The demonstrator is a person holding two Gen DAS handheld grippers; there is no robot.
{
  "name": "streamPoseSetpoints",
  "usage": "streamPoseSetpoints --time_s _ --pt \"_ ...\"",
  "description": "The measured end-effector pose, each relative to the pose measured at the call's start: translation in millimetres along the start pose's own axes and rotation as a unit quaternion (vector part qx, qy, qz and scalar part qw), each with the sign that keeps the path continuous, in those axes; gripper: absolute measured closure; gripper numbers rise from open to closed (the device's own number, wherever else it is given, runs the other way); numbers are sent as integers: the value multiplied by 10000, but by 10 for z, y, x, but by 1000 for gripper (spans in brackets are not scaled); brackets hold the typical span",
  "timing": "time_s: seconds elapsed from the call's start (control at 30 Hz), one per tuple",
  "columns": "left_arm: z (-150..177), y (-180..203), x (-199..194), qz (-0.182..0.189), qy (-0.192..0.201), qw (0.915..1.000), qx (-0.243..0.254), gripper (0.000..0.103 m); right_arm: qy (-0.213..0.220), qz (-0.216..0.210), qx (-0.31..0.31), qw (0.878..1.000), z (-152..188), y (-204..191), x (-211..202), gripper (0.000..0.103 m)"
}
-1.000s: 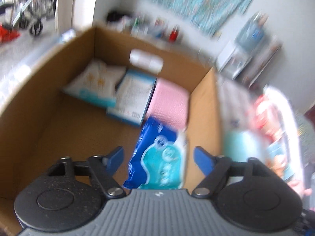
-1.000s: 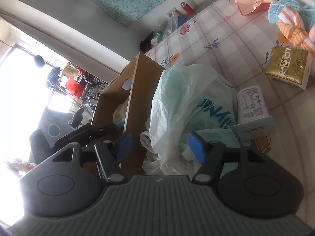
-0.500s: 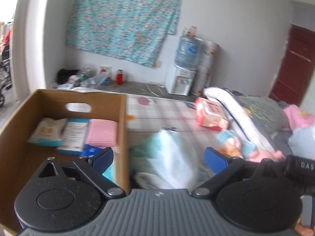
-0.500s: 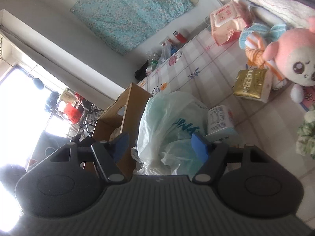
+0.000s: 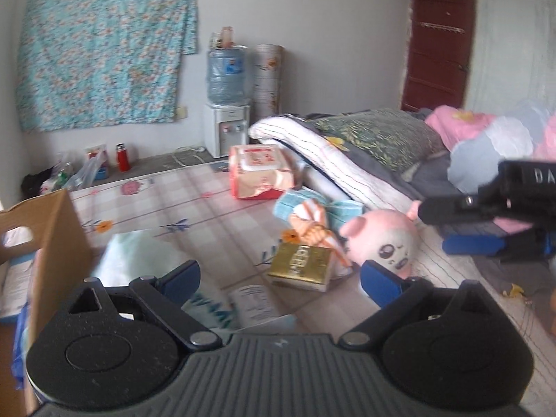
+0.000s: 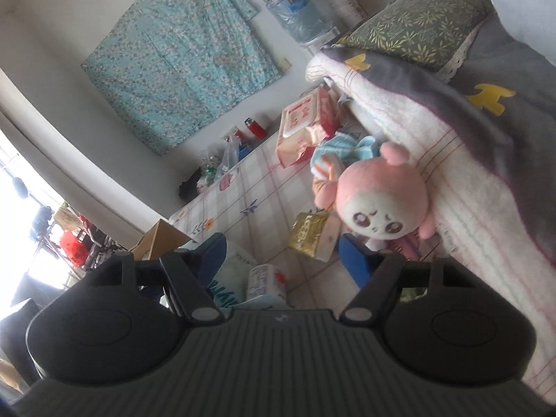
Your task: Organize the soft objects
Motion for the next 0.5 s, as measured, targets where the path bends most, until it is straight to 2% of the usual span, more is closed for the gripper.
streamPoseSetpoints --time_s 0.3,0.5 --pt "-8 494 512 376 -49 9965 751 4 229 564 -176 9980 -498 349 51 31" --pt "-38 642 745 609 -42 9945 850 4 497 728 -70 9961 -781 580 149 36"
Point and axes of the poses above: each gripper's, at about its wrist camera, not at the fingertips, and x roughly the way its jaws point, y to its right, z to its underside, the point moved 5 cm from there along x, roughly the way its jaws point, and after that the axes turned 3 degrees about x, right-handed, at the moved point
